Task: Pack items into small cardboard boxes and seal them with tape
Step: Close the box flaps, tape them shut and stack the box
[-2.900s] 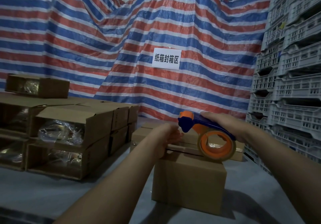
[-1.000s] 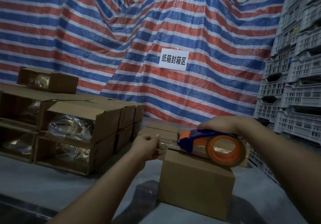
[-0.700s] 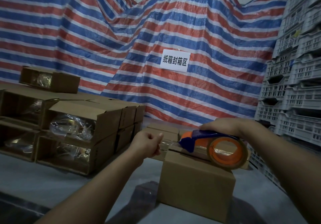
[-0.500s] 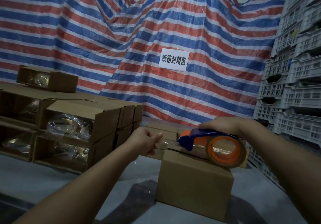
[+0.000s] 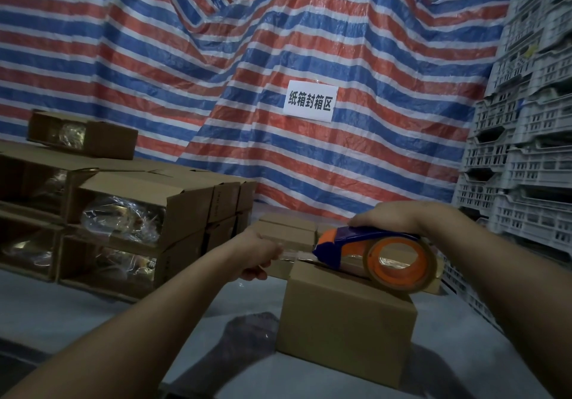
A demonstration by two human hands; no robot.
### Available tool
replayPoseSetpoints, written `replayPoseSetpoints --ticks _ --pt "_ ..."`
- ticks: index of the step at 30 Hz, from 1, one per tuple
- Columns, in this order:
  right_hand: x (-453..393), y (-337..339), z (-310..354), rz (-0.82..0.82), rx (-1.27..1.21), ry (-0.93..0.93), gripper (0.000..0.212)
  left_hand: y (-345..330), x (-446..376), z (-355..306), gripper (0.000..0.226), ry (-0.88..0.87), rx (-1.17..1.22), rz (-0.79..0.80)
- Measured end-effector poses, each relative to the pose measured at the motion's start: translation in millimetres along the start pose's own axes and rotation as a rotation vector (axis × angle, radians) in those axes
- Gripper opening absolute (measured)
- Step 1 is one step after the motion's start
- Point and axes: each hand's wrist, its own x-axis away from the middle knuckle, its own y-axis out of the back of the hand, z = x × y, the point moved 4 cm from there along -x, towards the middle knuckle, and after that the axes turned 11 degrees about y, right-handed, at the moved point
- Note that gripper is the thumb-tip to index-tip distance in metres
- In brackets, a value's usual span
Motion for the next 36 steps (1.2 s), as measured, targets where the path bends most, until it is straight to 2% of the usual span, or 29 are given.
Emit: replayPoseSetpoints --ticks 8,14,19,24,30,32,36 --pt "-6.1 -0.7 -4.7 -0.003 0.015 0.011 0.041 -10.3 -8.5 13.1 0.031 0.036 -0.014 0.027" --pt "-6.5 -1.5 -3.4 0.002 0.029 0.019 0.040 -21.1 -9.4 23.7 0.028 0.066 0.036 0.092" --pt "-4.2 -2.6 -1.5 0.009 0.012 0.043 0.036 -45.8 -7.2 35.7 0.038 0.141 0.213 0.232" --pt "-3.9 -3.8 -0.8 0.030 -0.008 0.069 0.031 -56.7 -4.5 42.7 0.042 0.173 0.330 0.309" --pt "-4.9 -2.7 1.7 0.080 0.141 0.190 0.026 -63.9 0.2 43.8 0.041 0.218 0.480 0.400" --pt "-7.7 -4.0 0.4 0.095 0.141 0.188 0.026 -64.2 0.0 43.4 0.043 0.221 0.507 0.395" --pt "-12.7 -4.7 0.2 0.135 0.339 0.272 0.019 -66.2 0.4 49.1 0.056 0.258 0.494 0.344"
